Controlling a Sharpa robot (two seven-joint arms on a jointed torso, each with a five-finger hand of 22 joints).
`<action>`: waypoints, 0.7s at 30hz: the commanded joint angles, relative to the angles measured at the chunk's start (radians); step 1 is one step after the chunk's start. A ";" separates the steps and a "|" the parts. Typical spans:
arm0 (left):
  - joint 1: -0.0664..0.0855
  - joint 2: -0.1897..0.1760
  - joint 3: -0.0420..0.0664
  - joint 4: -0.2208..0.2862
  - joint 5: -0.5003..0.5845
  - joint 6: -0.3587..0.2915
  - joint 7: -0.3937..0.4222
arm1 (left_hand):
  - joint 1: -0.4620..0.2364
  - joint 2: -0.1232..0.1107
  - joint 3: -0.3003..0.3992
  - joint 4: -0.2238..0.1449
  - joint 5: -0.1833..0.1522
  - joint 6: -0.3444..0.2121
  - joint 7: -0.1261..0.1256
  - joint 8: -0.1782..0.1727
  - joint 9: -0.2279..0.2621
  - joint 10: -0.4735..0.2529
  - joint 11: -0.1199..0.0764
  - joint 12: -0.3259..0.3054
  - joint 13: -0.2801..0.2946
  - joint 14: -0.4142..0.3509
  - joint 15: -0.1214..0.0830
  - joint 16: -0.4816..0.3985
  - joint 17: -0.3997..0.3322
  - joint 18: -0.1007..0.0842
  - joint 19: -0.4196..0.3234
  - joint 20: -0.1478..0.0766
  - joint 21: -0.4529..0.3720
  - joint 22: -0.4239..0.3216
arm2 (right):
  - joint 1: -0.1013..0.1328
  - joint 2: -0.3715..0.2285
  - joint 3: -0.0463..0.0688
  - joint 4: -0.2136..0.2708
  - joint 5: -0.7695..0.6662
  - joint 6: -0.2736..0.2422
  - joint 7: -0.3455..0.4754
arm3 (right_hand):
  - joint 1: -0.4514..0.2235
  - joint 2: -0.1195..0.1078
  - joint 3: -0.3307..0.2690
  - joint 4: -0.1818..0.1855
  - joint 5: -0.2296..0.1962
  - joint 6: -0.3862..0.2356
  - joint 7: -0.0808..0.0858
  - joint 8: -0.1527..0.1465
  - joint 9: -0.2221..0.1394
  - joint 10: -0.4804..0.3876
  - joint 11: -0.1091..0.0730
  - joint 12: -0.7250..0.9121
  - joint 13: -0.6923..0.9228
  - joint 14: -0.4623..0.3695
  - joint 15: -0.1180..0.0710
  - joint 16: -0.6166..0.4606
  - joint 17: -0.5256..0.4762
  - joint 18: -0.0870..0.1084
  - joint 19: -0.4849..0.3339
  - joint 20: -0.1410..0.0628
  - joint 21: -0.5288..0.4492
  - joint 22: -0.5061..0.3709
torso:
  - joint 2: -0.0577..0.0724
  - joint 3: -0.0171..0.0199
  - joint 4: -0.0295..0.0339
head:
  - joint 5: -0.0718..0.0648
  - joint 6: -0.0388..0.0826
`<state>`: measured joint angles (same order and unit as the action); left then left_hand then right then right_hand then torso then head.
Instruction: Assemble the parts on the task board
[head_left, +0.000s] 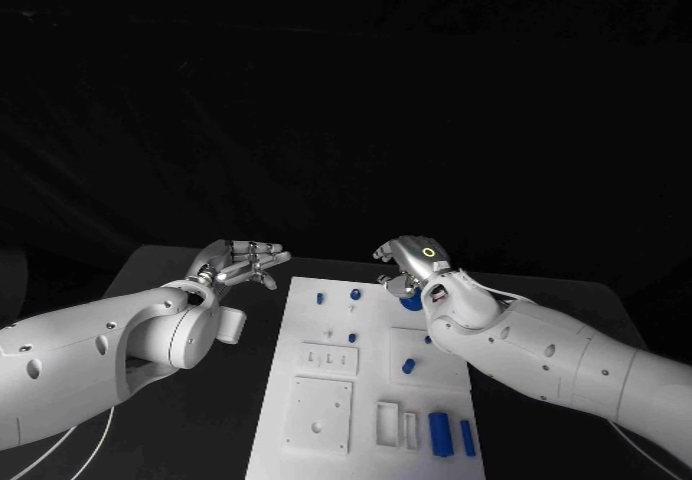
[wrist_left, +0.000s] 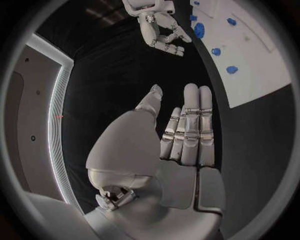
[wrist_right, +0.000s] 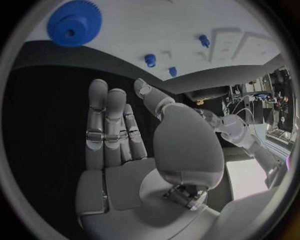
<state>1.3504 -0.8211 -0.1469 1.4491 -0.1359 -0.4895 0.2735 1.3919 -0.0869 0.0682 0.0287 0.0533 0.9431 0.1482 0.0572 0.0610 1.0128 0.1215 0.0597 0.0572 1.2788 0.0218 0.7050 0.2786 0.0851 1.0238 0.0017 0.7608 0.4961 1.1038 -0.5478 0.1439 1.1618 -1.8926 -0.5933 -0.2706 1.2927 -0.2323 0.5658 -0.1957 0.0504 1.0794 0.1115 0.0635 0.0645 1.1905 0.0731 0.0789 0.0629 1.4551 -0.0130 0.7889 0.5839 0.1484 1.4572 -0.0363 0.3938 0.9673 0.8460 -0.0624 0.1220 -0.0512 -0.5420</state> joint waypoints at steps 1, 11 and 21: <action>0.002 -0.002 0.001 0.001 -0.004 0.008 0.005 | 0.004 -0.009 0.001 0.010 0.000 -0.003 -0.003 0.004 0.001 -0.004 -0.002 0.001 0.001 -0.001 -0.004 0.006 -0.002 0.015 -0.001 0.000 -0.002 0.002 | 0.000 -0.046 0.015 0.034 0.061 0.051 0.013 | -0.030 0.004 0.030 0.012 0.001 0.020 -0.001 0.001 0.001 0.153 -0.041 0.019 0.013 0.004 -0.026 0.024 0.019 -0.011 0.012 -0.013 0.010 0.014 | -0.005 0.0032 -0.0102 | 0.001 0.001; 0.002 -0.006 0.001 0.000 -0.004 0.019 0.007 | 0.006 -0.003 -0.004 0.001 0.000 0.003 -0.009 0.004 0.001 0.000 -0.008 0.001 0.001 0.000 -0.011 0.006 -0.002 0.012 -0.001 -0.005 -0.002 0.003 | -0.010 -0.119 0.036 0.032 0.172 0.179 0.032 | -0.017 0.007 -0.196 0.029 0.035 -0.043 -0.007 0.000 0.003 -0.028 -0.077 0.734 0.830 -0.028 -0.059 0.145 0.184 -0.066 0.028 -0.060 0.203 0.181 | -0.004 0.0106 -0.0209 | 0.007 -0.005; 0.002 -0.002 0.001 -0.005 -0.005 0.028 0.007 | 0.000 0.008 -0.014 -0.014 0.000 0.009 -0.016 0.004 0.001 0.001 -0.014 0.001 0.001 0.003 -0.020 0.005 -0.002 0.001 -0.001 -0.016 -0.002 0.005 | -0.022 -0.115 0.040 -0.002 0.195 0.262 0.024 | -0.048 0.013 -0.239 0.033 0.068 -0.047 -0.005 -0.001 0.007 0.038 -0.067 1.006 1.093 -0.009 -0.046 0.296 0.458 -0.055 0.040 -0.045 0.351 0.332 | -0.003 0.0100 -0.0187 | 0.005 -0.013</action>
<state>1.3510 -0.8253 -0.1469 1.4441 -0.1363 -0.4812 0.2735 1.3927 -0.0876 0.0551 0.0209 0.0533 0.9521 0.1391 0.0572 0.0609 1.0125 0.1134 0.0597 0.0572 1.2824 0.0067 0.7048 0.2777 0.0849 1.0221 -0.0110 0.7608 0.4994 1.0827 -0.6651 0.1831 1.1609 -1.7216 -0.3965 -0.2542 1.2541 -0.2198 0.3300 -0.1627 0.1126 1.0362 0.1071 0.0636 0.0704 1.2207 0.0052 1.0825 1.1535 1.4413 -0.0637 1.0864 1.0389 0.0840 1.4667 -0.0855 0.7432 1.2961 0.8433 -0.0521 0.1027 -0.0447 -0.5519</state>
